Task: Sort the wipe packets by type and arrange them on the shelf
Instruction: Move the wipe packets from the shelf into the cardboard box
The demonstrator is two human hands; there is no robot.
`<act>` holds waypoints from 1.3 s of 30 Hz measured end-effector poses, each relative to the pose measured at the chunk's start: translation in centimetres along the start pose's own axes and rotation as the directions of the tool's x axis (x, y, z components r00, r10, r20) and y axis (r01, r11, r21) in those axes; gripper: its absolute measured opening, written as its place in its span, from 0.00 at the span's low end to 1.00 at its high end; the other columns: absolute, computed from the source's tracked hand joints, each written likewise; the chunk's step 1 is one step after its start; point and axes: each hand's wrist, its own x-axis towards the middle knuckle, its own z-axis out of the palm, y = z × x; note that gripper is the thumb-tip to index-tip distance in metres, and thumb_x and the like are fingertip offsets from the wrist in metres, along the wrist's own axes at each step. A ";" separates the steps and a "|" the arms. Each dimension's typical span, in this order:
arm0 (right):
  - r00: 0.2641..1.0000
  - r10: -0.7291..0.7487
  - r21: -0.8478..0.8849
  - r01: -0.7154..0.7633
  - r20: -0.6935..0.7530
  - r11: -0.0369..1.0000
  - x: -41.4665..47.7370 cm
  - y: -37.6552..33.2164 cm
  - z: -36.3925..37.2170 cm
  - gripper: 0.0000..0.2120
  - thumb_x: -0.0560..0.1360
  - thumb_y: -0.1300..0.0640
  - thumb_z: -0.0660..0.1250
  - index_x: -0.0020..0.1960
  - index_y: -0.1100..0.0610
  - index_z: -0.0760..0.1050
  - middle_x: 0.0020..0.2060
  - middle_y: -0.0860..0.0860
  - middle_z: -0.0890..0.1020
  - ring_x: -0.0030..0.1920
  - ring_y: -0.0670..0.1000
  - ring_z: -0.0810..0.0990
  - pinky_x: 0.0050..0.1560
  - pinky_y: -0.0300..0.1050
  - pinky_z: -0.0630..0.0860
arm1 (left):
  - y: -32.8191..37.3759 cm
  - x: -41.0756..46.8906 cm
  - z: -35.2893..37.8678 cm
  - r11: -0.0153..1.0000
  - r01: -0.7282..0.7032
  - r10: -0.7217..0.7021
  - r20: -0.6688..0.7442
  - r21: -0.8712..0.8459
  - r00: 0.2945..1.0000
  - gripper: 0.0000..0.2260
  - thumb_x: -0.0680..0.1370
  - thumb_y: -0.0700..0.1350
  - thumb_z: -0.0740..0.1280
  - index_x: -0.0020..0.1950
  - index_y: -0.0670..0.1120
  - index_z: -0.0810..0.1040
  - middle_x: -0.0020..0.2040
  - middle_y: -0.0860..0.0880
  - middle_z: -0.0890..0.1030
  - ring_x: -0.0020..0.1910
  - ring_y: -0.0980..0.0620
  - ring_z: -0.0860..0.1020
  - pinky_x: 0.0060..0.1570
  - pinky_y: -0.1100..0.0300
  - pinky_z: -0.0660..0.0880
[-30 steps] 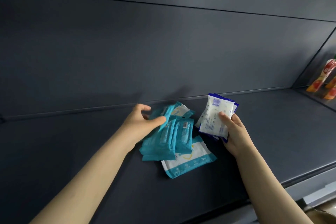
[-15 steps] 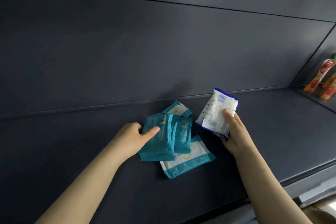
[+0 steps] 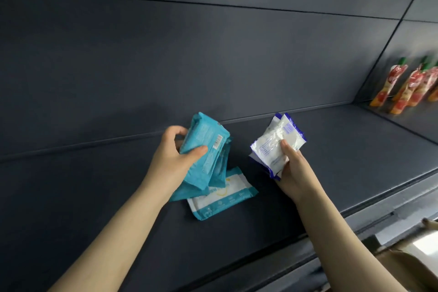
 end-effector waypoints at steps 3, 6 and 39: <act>1.000 -0.017 -0.016 0.017 -0.010 1.000 -2.3 -2.2 -1.9 0.19 0.82 0.52 0.61 0.72 0.54 0.70 0.62 0.56 0.81 0.61 0.57 0.81 0.64 0.57 0.76 | 2.0 -0.6 2.0 0.995 -0.099 0.097 -0.050 -0.022 0.994 0.14 0.74 0.48 0.74 0.50 0.57 0.70 0.51 0.55 0.80 0.47 0.56 0.81 0.42 0.57 0.77; 0.999 -0.021 -0.001 0.021 -0.027 1.000 -5.2 -5.7 -4.7 0.18 0.81 0.49 0.63 0.69 0.52 0.73 0.59 0.53 0.84 0.58 0.53 0.84 0.58 0.51 0.80 | 3.8 -2.0 5.3 0.987 -0.075 0.067 -0.059 -0.141 0.996 0.14 0.74 0.48 0.74 0.52 0.55 0.71 0.53 0.54 0.81 0.49 0.54 0.81 0.44 0.54 0.79; 0.689 0.242 0.240 -0.101 -0.683 0.965 -24.7 -1.9 -49.0 0.17 0.80 0.60 0.65 0.68 0.58 0.72 0.58 0.59 0.83 0.47 0.56 0.86 0.47 0.55 0.84 | -12.1 -24.0 46.5 0.728 0.684 -0.597 0.538 0.052 0.594 0.07 0.79 0.50 0.68 0.57 0.55 0.78 0.55 0.49 0.84 0.53 0.49 0.83 0.53 0.50 0.79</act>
